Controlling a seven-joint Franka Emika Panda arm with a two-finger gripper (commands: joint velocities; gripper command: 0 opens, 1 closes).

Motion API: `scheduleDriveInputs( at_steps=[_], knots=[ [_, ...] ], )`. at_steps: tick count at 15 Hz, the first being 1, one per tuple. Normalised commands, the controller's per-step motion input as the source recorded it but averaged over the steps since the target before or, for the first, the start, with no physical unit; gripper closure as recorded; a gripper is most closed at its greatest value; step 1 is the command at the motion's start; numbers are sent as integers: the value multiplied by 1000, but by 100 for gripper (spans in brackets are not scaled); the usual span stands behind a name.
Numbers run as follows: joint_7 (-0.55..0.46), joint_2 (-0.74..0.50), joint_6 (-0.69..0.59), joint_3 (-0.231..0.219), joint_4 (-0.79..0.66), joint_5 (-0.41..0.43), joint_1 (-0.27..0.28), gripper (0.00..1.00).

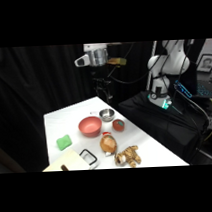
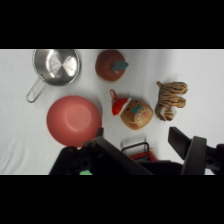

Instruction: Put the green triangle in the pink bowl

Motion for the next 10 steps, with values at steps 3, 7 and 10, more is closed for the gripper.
scheduleDriveInputs(
  at_steps=[3,7,10],
  knots=[
    [-10,52,-35,-8,107,32,-22,0],
    [-58,178,-78,-36,328,63,-52,0],
    [-75,287,-82,-34,467,50,-64,0]
  ],
)
